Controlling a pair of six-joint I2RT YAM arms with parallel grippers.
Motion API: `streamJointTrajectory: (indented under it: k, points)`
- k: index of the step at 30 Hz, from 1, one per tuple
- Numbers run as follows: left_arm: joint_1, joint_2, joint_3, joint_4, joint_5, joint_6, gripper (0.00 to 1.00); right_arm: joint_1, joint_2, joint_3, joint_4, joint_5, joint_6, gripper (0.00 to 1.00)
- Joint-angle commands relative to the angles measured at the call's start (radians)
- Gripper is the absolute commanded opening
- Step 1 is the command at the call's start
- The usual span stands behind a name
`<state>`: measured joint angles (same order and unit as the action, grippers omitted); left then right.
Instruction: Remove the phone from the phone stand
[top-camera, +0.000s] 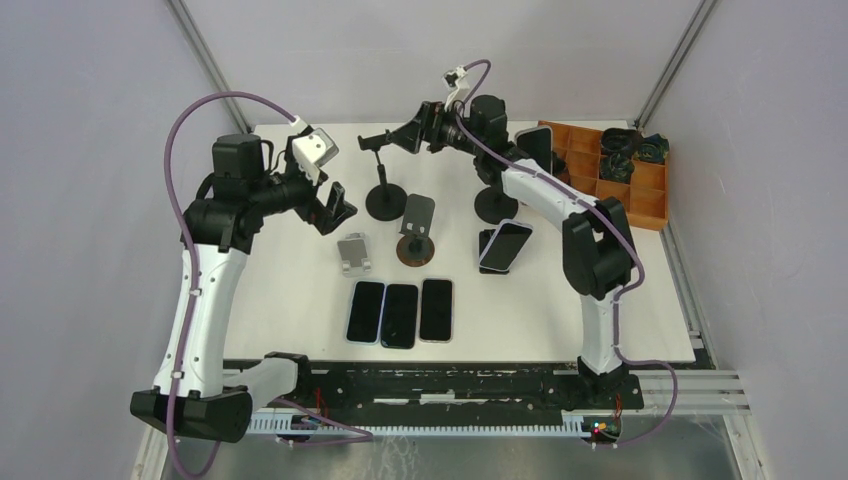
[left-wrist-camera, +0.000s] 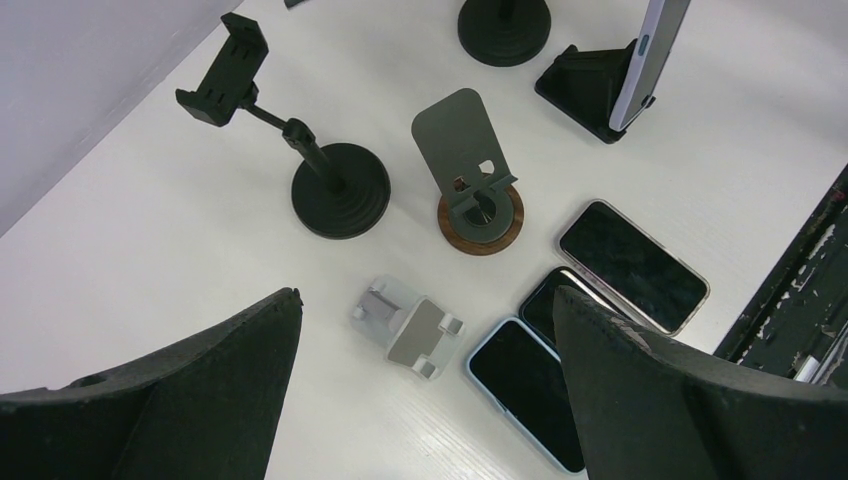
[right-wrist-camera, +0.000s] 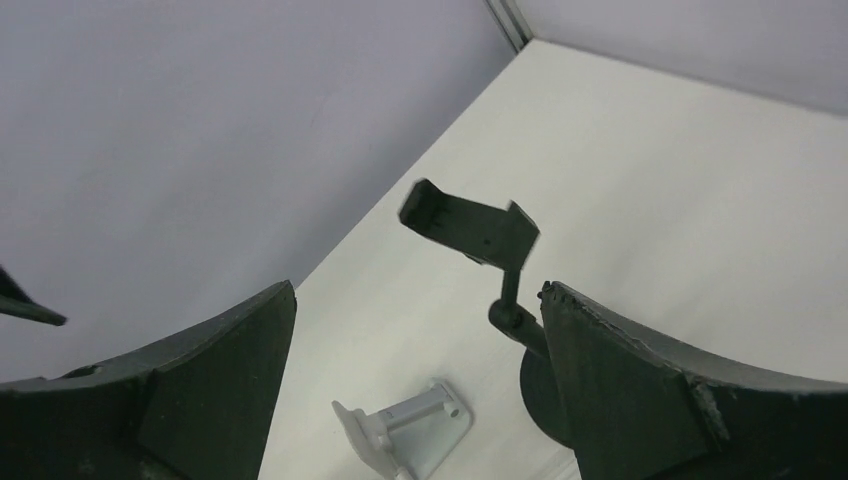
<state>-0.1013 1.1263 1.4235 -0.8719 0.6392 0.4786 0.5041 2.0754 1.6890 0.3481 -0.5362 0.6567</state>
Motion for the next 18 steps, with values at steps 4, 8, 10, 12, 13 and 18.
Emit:
streamJointTrajectory:
  k: [4, 8, 10, 12, 13, 18]
  points:
    - [0.004, -0.026, 0.007, 0.034, 0.040, -0.044, 1.00, 0.029, -0.091, 0.080, -0.074, -0.019, -0.116, 0.98]
    - [0.003, -0.029, 0.004, 0.034, 0.038, -0.044, 1.00, 0.057, -0.129, 0.077, -0.080, -0.020, -0.128, 0.98]
    - [0.004, -0.028, 0.002, 0.034, 0.037, -0.043, 1.00, 0.070, -0.161, 0.079, -0.102, -0.012, -0.153, 0.98]
    - [0.004, -0.025, 0.003, 0.034, 0.037, -0.042, 1.00, 0.083, -0.215, 0.070, -0.153, 0.008, -0.194, 0.98]
    - [0.004, -0.023, 0.004, 0.035, 0.037, -0.041, 1.00, 0.086, -0.256, 0.054, -0.176, 0.021, -0.216, 0.98]
    - [0.003, -0.016, -0.001, 0.034, 0.049, -0.039, 1.00, 0.099, -0.600, -0.336, -0.204, 0.121, -0.299, 0.98]
